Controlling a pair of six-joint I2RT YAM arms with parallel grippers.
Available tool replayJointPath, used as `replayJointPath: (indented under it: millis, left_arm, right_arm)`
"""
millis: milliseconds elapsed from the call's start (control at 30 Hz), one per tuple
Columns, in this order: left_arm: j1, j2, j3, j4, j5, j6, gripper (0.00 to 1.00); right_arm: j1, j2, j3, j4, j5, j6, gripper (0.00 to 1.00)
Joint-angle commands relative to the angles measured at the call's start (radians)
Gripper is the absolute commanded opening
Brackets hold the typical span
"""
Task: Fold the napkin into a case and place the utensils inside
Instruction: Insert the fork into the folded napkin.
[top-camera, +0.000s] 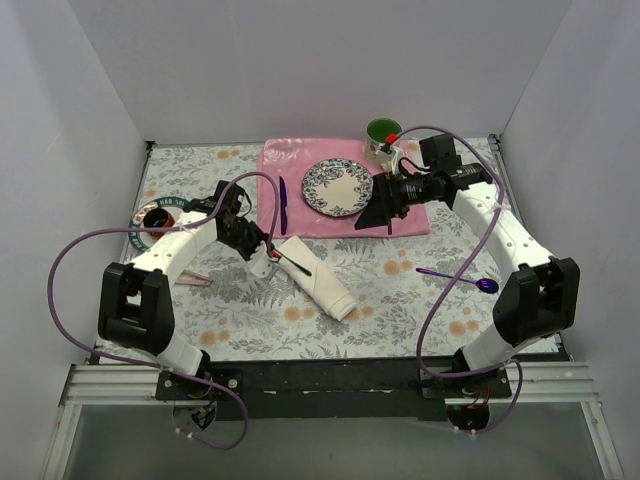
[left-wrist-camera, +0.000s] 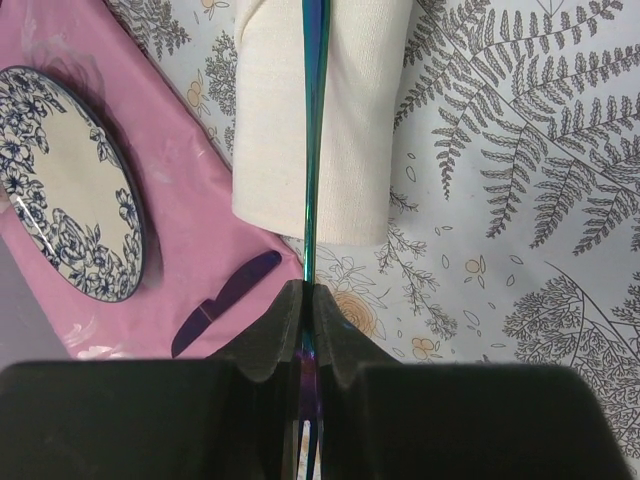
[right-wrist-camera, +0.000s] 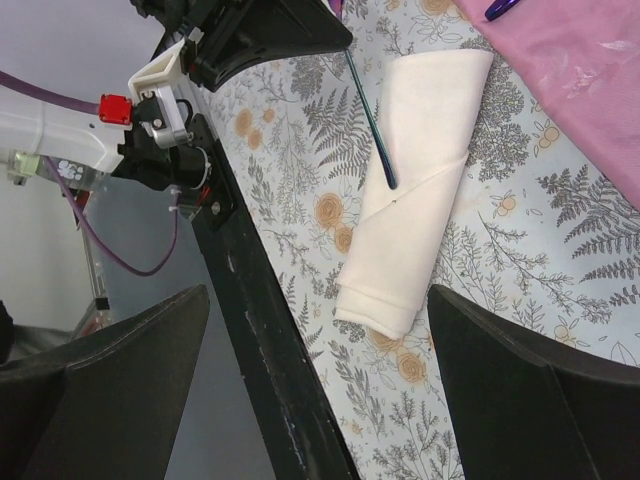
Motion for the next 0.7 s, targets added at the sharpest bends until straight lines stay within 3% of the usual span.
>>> replayJointPath:
  millis: [0,667]
  left_arm:
    - [0.004,0.006,0.023,0.006,0.055,0.104,0.00]
    - [-0.001,0.085,0.022,-0.034,0.191,0.255,0.00]
  right_arm:
    - [0.000,-0.044,-0.015,0.006,-0.009,-0.010,0.99]
    - [-0.002,-0.047,-0.050,0.039,-0.017,0.001,0.99]
